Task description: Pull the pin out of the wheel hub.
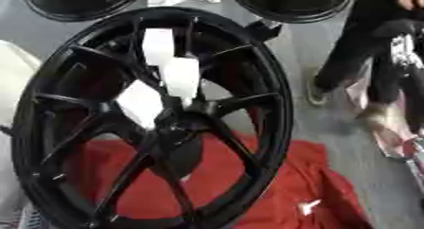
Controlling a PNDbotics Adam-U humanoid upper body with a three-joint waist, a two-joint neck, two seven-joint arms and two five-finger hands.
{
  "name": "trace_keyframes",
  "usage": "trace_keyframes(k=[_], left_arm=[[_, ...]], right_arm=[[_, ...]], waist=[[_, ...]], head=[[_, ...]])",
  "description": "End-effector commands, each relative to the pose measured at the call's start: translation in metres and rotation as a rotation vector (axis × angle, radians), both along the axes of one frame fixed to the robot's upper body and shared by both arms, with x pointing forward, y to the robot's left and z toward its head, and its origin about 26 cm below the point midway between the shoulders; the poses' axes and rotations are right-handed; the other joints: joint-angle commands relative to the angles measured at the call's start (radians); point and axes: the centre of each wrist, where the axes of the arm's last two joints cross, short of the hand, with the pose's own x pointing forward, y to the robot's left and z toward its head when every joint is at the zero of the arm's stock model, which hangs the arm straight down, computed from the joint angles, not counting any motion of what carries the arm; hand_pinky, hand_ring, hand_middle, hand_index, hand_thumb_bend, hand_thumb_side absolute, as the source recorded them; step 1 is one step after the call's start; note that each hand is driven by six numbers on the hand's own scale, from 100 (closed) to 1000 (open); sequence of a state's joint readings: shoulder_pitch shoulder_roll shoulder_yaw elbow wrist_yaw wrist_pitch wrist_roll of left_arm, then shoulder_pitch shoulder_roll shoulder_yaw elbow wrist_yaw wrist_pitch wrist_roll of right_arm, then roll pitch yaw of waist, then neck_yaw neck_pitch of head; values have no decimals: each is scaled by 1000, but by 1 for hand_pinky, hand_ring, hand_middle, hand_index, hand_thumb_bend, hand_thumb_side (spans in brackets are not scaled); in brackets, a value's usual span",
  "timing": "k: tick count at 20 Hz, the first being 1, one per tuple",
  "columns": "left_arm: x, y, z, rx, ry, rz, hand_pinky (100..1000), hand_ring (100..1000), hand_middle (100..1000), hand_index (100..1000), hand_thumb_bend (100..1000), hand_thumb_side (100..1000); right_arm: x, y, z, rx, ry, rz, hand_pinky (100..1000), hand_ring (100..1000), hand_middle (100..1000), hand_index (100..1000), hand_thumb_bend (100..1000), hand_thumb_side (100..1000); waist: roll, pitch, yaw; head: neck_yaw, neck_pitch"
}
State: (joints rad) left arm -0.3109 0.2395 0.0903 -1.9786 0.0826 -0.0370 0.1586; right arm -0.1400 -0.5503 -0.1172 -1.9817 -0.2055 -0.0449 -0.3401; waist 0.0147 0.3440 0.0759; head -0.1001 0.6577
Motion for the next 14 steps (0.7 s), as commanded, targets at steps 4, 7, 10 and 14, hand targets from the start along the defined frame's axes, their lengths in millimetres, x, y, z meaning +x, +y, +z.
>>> trace_keyframes(k=[4, 7, 10, 14], left_arm=[[1, 12, 47, 239, -95, 28, 832, 711, 677, 892, 100, 813], [1, 15, 72, 435, -119, 36, 832, 715, 683, 889, 100, 802], [-1, 15, 97, 655, -142, 35, 833, 724, 694, 886, 100, 793], [-3, 14, 126, 893, -150, 26, 834, 737, 710, 881, 100, 797]], right_arm=[[-3, -2, 9, -28, -21, -1, 842, 734, 633, 651, 100, 578], [-4, -4, 8, -38, -16, -6, 839, 729, 629, 648, 100, 578], [-5, -5, 7, -42, -12, -13, 839, 727, 629, 647, 100, 580], [-5, -5, 7, -48, -8, -17, 839, 727, 628, 647, 100, 577]], waist=[[9, -24, -7], [16, -25, -11], [23, -27, -14], [32, -29, -17]], head=[[-4, 4], [-4, 11], [-5, 17], [-6, 21]])
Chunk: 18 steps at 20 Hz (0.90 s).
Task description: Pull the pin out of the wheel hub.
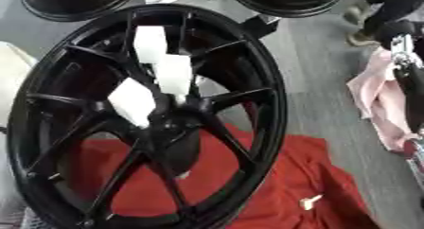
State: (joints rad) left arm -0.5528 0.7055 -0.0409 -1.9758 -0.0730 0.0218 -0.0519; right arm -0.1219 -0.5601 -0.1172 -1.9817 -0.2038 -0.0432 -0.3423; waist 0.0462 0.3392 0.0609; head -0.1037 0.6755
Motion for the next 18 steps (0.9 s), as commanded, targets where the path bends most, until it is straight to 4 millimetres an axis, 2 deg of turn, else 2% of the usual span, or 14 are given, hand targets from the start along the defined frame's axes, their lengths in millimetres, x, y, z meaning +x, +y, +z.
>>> trace_keyframes(k=[1, 5, 6, 8, 14, 18], left_arm=[[-6, 3, 26, 220, -18, 26, 835, 743, 719, 879, 100, 804], [-9, -2, 48, 436, 10, 23, 833, 752, 732, 874, 100, 813], [-9, -4, 53, 480, 19, 16, 834, 754, 731, 874, 100, 846], [-11, -10, 62, 570, 31, -2, 833, 759, 740, 872, 100, 818], [-17, -35, 83, 852, 85, -91, 834, 771, 753, 868, 100, 876], [-14, -52, 94, 1003, 154, -156, 837, 779, 762, 871, 100, 913]], right_arm=[[-3, -3, 10, -41, -24, -6, 840, 727, 628, 647, 100, 575], [-3, -4, 10, -47, -22, -9, 840, 727, 628, 646, 100, 571], [-3, -4, 10, -49, -22, -9, 841, 727, 628, 647, 100, 573], [-4, -4, 9, -52, -20, -9, 841, 727, 628, 646, 100, 570], [-4, -4, 9, -62, -11, -7, 841, 727, 627, 645, 100, 569], [-4, -4, 8, -67, -3, -4, 841, 726, 627, 645, 100, 571]], waist=[[2, -24, -3], [6, -26, -8], [6, -26, -9], [6, -28, -11], [7, -30, -7], [9, -34, -3]], head=[[-4, 5], [-7, 11], [-7, 12], [-7, 14], [-12, 21], [-13, 22]])
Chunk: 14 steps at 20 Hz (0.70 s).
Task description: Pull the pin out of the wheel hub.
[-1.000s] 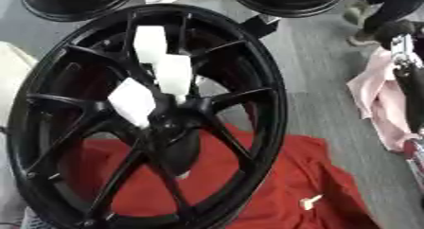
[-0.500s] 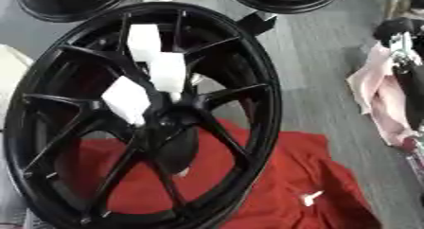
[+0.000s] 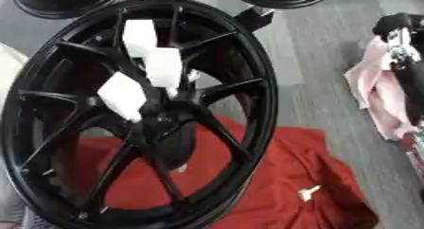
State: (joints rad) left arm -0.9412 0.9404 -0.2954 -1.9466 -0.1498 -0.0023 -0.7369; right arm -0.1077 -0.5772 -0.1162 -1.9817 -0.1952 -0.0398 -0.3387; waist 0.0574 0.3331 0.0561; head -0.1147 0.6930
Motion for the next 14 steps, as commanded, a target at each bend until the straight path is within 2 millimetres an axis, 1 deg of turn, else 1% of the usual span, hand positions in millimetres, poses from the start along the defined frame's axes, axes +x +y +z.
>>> trace_keyframes(k=[1, 3, 8, 14], left_arm=[[1, -8, 10, 121, 47, -5, 839, 781, 764, 871, 100, 915], [6, -17, 10, 163, 73, -22, 841, 784, 767, 873, 100, 941], [17, -40, 5, 203, 125, -71, 838, 781, 764, 874, 100, 965], [17, -60, -1, 238, 175, -112, 834, 778, 761, 876, 100, 983]], right_arm=[[-3, -1, 9, -41, -17, 4, 841, 726, 627, 645, 100, 571], [-3, -1, 9, -43, -15, 4, 841, 726, 627, 643, 100, 571], [-3, -1, 8, -44, -11, 7, 841, 726, 626, 642, 100, 573], [-3, 0, 8, -45, -5, 12, 840, 726, 626, 641, 100, 580]], waist=[[-2, -29, 3], [0, -30, 3], [2, -33, 4], [7, -31, 3]], head=[[-2, 5], [-4, 5], [-8, 3], [-17, 1]])
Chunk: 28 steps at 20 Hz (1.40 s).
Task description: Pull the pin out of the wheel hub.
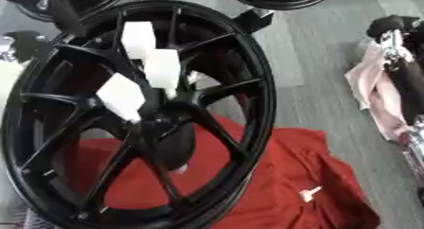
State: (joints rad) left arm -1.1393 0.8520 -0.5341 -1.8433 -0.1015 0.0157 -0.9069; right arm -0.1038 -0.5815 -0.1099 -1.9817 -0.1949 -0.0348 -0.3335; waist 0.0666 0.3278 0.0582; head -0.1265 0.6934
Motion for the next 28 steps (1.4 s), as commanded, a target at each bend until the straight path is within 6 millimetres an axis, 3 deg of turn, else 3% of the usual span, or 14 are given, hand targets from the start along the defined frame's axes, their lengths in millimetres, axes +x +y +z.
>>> trace_keyframes(k=[1, 10, 18, 20, 23, 28], left_arm=[[-4, -5, 5, 4, 9, -2, 834, 777, 760, 877, 100, 985], [-12, -13, 5, -2, 50, 21, 838, 791, 776, 906, 100, 955], [-22, -15, 2, 10, 55, 55, 871, 836, 811, 926, 100, 737], [-28, -14, 3, 12, 38, 43, 871, 834, 803, 914, 136, 694], [-38, -12, 5, 20, -4, 22, 867, 821, 784, 896, 276, 590], [-39, -11, -1, 53, -56, 61, 867, 827, 789, 886, 307, 411]], right_arm=[[-2, 0, 9, -37, -18, 8, 840, 726, 626, 641, 100, 582], [-2, 1, 8, -34, -15, 15, 841, 726, 626, 640, 100, 591], [-1, 3, 7, -25, -11, 19, 841, 724, 623, 638, 100, 607], [-1, 4, 6, -23, -9, 20, 841, 724, 623, 638, 100, 611], [-1, 4, 6, -17, -8, 18, 841, 723, 622, 637, 100, 617], [-1, 6, 5, -9, -7, 24, 841, 722, 621, 636, 100, 623]], waist=[[-2, -25, 1], [4, -17, -3], [7, -1, -7], [7, 3, -7], [7, 8, -6], [5, 13, -7]], head=[[-6, 0], [-13, -4], [-13, -8], [-14, -9], [-14, -11], [-15, -11]])
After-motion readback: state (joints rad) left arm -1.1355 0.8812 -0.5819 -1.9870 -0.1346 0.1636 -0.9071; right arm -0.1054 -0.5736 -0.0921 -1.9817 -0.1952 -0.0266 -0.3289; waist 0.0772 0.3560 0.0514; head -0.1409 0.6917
